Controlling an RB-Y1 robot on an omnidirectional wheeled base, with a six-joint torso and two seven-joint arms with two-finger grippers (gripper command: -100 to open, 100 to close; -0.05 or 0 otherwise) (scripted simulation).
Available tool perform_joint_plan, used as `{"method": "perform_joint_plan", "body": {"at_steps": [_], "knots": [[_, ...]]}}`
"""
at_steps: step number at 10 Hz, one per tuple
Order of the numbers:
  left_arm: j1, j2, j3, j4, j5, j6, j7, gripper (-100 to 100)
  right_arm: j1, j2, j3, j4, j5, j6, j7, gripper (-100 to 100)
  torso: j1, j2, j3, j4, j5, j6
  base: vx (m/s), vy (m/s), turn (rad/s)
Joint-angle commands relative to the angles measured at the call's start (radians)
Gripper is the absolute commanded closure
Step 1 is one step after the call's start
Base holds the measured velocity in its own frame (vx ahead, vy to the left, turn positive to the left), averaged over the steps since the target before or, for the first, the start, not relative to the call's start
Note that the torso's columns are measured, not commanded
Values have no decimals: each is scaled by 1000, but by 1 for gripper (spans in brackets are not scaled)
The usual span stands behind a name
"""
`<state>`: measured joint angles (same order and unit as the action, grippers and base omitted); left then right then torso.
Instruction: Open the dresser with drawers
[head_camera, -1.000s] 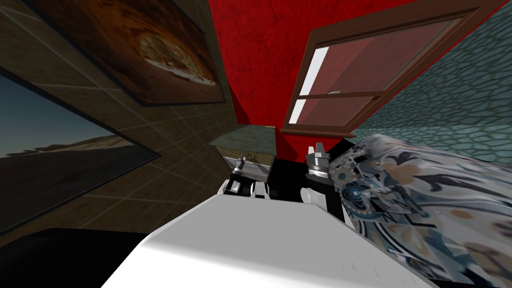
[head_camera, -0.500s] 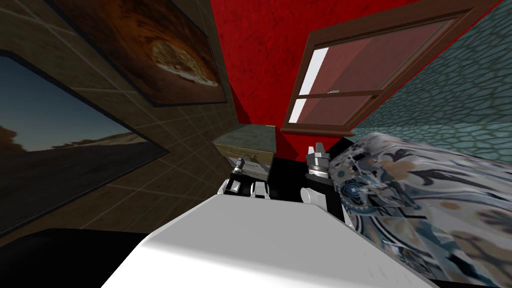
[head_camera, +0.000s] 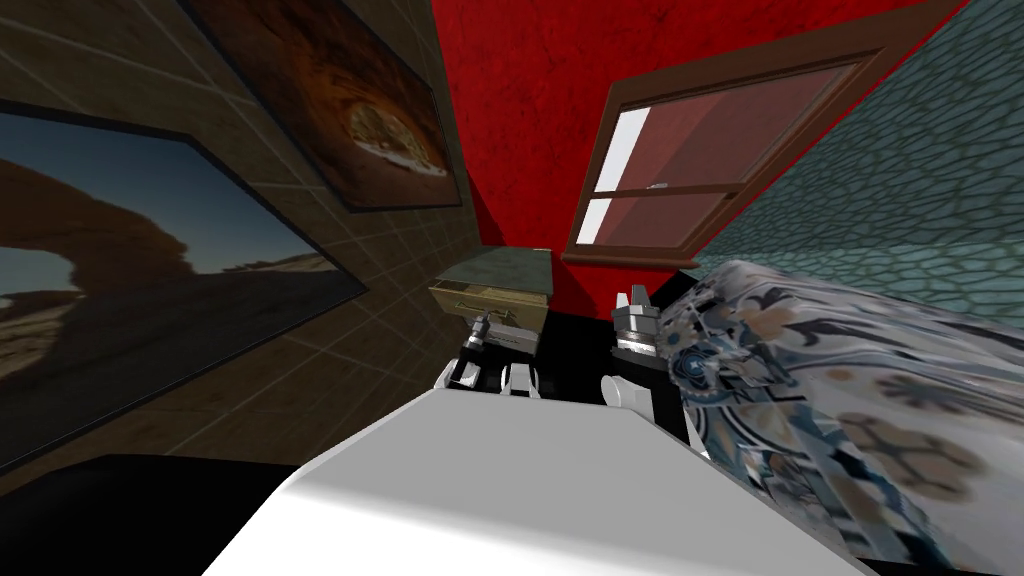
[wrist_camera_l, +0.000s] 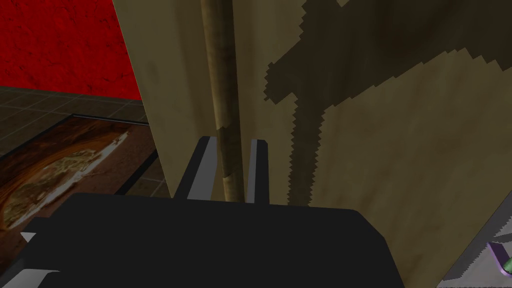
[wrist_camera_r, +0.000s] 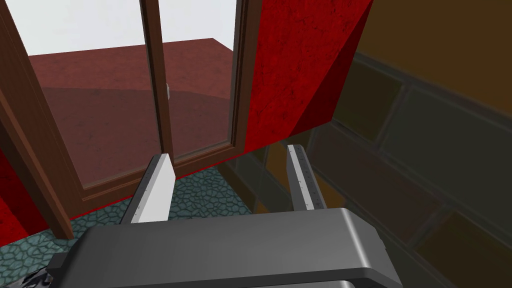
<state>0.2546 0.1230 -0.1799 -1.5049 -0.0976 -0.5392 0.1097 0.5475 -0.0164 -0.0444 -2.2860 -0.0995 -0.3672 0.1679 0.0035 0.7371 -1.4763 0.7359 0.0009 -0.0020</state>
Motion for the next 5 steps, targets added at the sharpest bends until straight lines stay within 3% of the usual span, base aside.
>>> {"method": "perform_joint_plan", "body": {"at_steps": [1,5], "knots": [[14,7,-2,-7,-1,7,3,100,0,0,0,0,0,0,0,0,0,1,1,0,0,0,-184,-7,42],[34,15,-10,-24,-3,1,9,100,0,0,0,0,0,0,0,0,-2,-2,-2,0,0,1,-149,22,23]]}}
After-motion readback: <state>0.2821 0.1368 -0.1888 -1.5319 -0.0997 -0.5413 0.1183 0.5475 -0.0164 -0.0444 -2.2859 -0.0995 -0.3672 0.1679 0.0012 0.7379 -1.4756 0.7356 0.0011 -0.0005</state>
